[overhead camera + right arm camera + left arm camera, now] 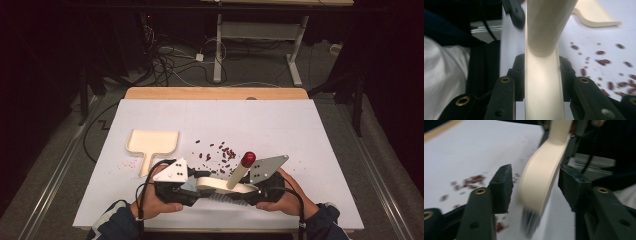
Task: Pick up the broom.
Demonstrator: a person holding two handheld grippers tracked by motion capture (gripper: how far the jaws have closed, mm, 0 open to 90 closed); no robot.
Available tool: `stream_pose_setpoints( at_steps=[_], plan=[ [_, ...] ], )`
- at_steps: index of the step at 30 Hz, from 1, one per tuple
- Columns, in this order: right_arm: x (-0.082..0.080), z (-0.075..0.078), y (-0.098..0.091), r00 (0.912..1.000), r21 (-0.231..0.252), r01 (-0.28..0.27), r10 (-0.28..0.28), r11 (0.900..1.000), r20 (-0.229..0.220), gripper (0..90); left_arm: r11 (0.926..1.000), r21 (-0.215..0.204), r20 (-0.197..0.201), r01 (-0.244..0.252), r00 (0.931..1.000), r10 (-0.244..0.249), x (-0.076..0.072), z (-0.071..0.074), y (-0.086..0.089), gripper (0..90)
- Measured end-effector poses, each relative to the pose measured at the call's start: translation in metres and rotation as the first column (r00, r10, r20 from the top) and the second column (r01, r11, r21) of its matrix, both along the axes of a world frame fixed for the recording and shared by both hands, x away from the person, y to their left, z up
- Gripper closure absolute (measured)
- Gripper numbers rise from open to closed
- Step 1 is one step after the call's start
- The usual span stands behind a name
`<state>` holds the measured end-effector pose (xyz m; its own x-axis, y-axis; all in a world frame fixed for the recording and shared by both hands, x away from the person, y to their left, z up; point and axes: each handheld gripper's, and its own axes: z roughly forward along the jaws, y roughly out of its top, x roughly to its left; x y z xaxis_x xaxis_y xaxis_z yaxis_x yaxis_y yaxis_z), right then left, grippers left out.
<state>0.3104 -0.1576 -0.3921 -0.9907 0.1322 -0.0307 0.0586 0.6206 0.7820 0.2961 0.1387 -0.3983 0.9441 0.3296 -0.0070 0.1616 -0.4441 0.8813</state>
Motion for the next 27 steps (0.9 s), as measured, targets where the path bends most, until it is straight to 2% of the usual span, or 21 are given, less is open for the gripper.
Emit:
stream_pose_setpoints(
  at_steps=[1, 2, 4, 5, 6, 9, 10, 11, 12, 13, 15, 16, 17, 18, 19, 20, 21, 25, 26, 27],
  plan=[
    [0.002, 0.002, -0.004, 0.9993, -0.001, 0.034, -0.034, 0.9994, 0.016, 67.2, 0.9986, -0.008, 0.011, -0.052, 0.9986, 0.052, 0.0, 0.001, 0.008, 31.6],
    [0.002, 0.004, -0.006, 0.9978, -0.002, 0.066, -0.066, 0.9978, 0.007, 67.2, 0.9877, 0.0, 0.051, -0.156, 0.9865, 0.156, -0.002, -0.001, 0.023, 30.5],
    [0.006, 0.006, -0.009, 0.9945, 0.016, 0.104, -0.104, 0.9945, 0.014, 67.2, 0.9696, 0.023, 0.089, -0.244, 0.9665, 0.241, -0.005, -0.005, 0.037, 26.1],
    [0.006, 0.006, -0.009, 0.9945, 0.016, 0.104, -0.104, 0.9945, 0.014, 67.2, 0.9696, 0.023, 0.089, -0.244, 0.9665, 0.241, -0.005, -0.005, 0.037, 25.3],
    [0.01, 0.008, -0.013, 0.9899, 0.035, 0.14, -0.141, 0.9895, 0.017, 67.2, 0.9422, 0.064, 0.134, -0.329, 0.9384, 0.319, -0.007, -0.011, 0.048, 24.0],
    [0.016, 0.009, -0.02, 0.9825, 0.062, 0.184, -0.186, 0.9809, 0.014, 67.1, 0.9199, 0.086, 0.151, -0.383, 0.9177, 0.368, -0.01, -0.02, 0.063, 21.7],
    [0.017, 0.009, -0.022, 0.9788, 0.065, 0.202, -0.204, 0.9772, 0.02, 67.1, 0.9199, 0.086, 0.151, -0.383, 0.9177, 0.368, -0.01, -0.02, 0.063, 19.9],
    [0.018, 0.009, -0.024, 0.9737, 0.069, 0.225, -0.227, 0.972, 0.023, 67.2, 0.8974, 0.108, 0.163, -0.428, 0.898, 0.409, -0.011, -0.026, 0.073, 19.3],
    [0.019, 0.01, -0.025, 0.9687, 0.073, 0.245, -0.247, 0.9669, 0.025, 67.2, 0.8845, 0.121, 0.177, -0.45, 0.8866, 0.427, -0.012, -0.029, 0.079, 19.3],
    [0.019, 0.01, -0.025, 0.9687, 0.073, 0.245, -0.247, 0.9669, 0.025, 67.2, 0.8845, 0.121, 0.177, -0.45, 0.8866, 0.427, -0.012, -0.029, 0.079, 19.3],
    [0.022, 0.011, -0.03, 0.959, 0.075, 0.278, -0.281, 0.9578, 0.038, 67.2, 0.8661, 0.129, 0.182, -0.483, 0.8701, 0.458, -0.013, -0.036, 0.089, 19.3],
    [0.023, 0.011, -0.031, 0.9557, 0.069, 0.287, -0.291, 0.9553, 0.045, 67.2, 0.8495, 0.145, 0.175, -0.507, 0.8582, 0.483, -0.014, -0.042, 0.098, 19.3],
    [0.023, 0.012, -0.032, 0.9505, 0.065, 0.302, -0.306, 0.951, 0.055, 67.2, 0.8495, 0.145, 0.175, -0.507, 0.8582, 0.483, -0.014, -0.042, 0.098, 19.3],
    [0.024, 0.012, -0.032, 0.9455, 0.06, 0.316, -0.32, 0.9467, 0.061, 67.2, 0.84, 0.159, 0.145, -0.519, 0.8538, 0.5, -0.018, -0.048, 0.104, 19.9],
    [0.026, 0.012, -0.033, 0.9428, 0.06, 0.324, -0.327, 0.9443, 0.064, 67.2, 0.84, 0.159, 0.145, -0.519, 0.8538, 0.5, -0.018, -0.048, 0.104, 20.7],
    [0.028, 0.012, -0.034, 0.9422, 0.057, 0.326, -0.329, 0.9436, 0.062, 67.2, 0.8355, 0.162, 0.144, -0.525, 0.8501, 0.506, -0.02, -0.05, 0.106, 20.8],
    [0.03, 0.011, -0.035, 0.9408, 0.058, 0.329, -0.333, 0.9424, 0.064, 67.2, 0.8322, 0.182, 0.142, -0.524, 0.8514, 0.505, -0.023, -0.053, 0.108, 20.8],
    [0.039, 0.011, -0.039, 0.9184, 0.067, 0.382, -0.386, 0.9219, 0.085, 67.2, 0.8303, 0.185, 0.136, -0.526, 0.8504, 0.508, -0.029, -0.055, 0.111, 20.7],
    [0.042, 0.011, -0.041, 0.9108, 0.077, 0.398, -0.404, 0.914, 0.085, 67.2, 0.8291, 0.177, 0.134, -0.53, 0.8475, 0.514, -0.031, -0.056, 0.113, 20.7],
    [0.045, 0.011, -0.042, 0.9022, 0.08, 0.415, -0.422, 0.9061, 0.091, 67.3, 0.8291, 0.177, 0.134, -0.53, 0.8475, 0.514, -0.031, -0.056, 0.113, 20.7]
  ],
)
